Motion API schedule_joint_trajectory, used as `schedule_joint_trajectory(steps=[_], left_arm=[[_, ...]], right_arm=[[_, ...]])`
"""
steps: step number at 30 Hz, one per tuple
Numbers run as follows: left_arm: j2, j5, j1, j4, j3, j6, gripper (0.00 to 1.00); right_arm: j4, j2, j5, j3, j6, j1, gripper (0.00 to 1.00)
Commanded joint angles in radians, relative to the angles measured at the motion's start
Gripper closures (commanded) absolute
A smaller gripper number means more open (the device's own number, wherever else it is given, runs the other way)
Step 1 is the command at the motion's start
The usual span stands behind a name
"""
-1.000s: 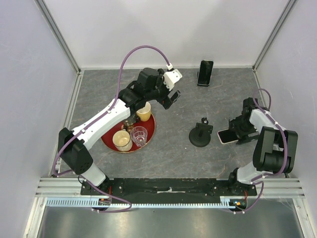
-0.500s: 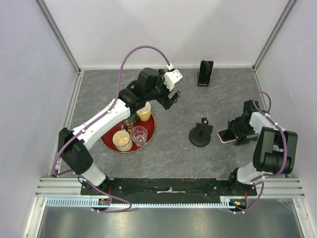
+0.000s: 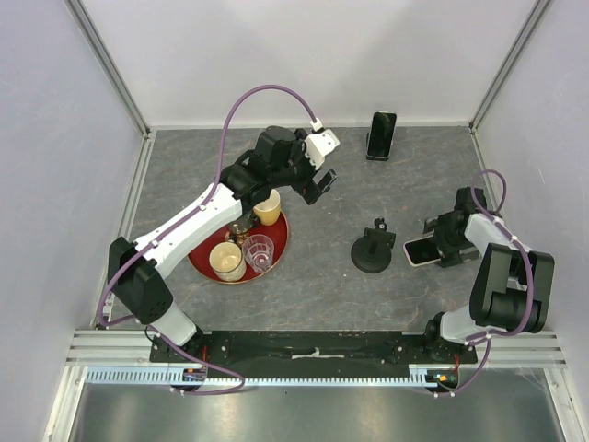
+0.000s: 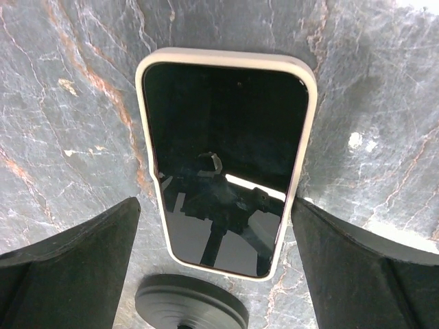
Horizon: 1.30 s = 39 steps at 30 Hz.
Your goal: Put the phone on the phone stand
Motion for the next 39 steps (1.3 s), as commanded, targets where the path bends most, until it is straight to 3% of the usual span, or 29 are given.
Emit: schedule_joint_trajectory(steps=[1, 7, 13, 25, 28, 29, 31, 33, 34, 36, 37, 39], left_arm=[[-0.013, 0.018, 0.001, 0.003, 0.014, -0.017, 0.02], [-0.01, 0.024, -0.001, 0.001, 0.014, -0.013, 0.02], [-0.004, 0.024, 0.001, -0.003, 0.022, -0.013, 0.02], [-0.009, 0.033, 0.001, -0.009, 0.023, -0.017, 0.02], [-0.01, 0.032, -0.001, -0.011, 0.023, -0.018, 0.02], [-0.01, 0.032, -0.001, -0.011, 0.022, -0.018, 0.02], [-0.012, 0.033, 0.001, -0.011, 0.023, -0.021, 0.02], [-0.012, 0.041, -0.001, -0.011, 0.023, -0.023, 0.02], [-0.012, 0.044, -0.001, -0.011, 0.023, -0.024, 0.02], [-0.016, 0.044, -0.001, -0.011, 0.027, -0.036, 0.02], [-0.018, 0.044, 0.001, -0.009, 0.03, -0.043, 0.02], [-0.032, 0.047, -0.001, -0.005, 0.031, -0.07, 0.02]], right_arm=[[0.041, 0.036, -0.027, 0.027, -0.006, -0.013, 0.02], [0.053, 0.111, -0.031, 0.061, 0.014, -0.013, 0.02], [-0.1, 0.209, 0.045, 0.173, -0.008, -0.008, 0.02], [-0.189, 0.28, 0.087, 0.265, 0.006, 0.023, 0.04], [-0.201, 0.291, 0.112, 0.262, 0.027, 0.041, 0.14], [-0.201, 0.297, 0.115, 0.262, 0.029, 0.047, 0.27], [-0.204, 0.314, 0.123, 0.27, 0.029, 0.058, 0.42], [-0.201, 0.321, 0.12, 0.264, 0.026, 0.059, 0.5], [-0.198, 0.318, 0.118, 0.262, 0.026, 0.062, 0.63], [-0.175, 0.306, 0.115, 0.247, 0.014, 0.066, 0.75], [-0.163, 0.289, 0.109, 0.241, 0.005, 0.067, 0.96], [-0.129, 0.26, 0.114, 0.225, -0.028, 0.069, 1.0]])
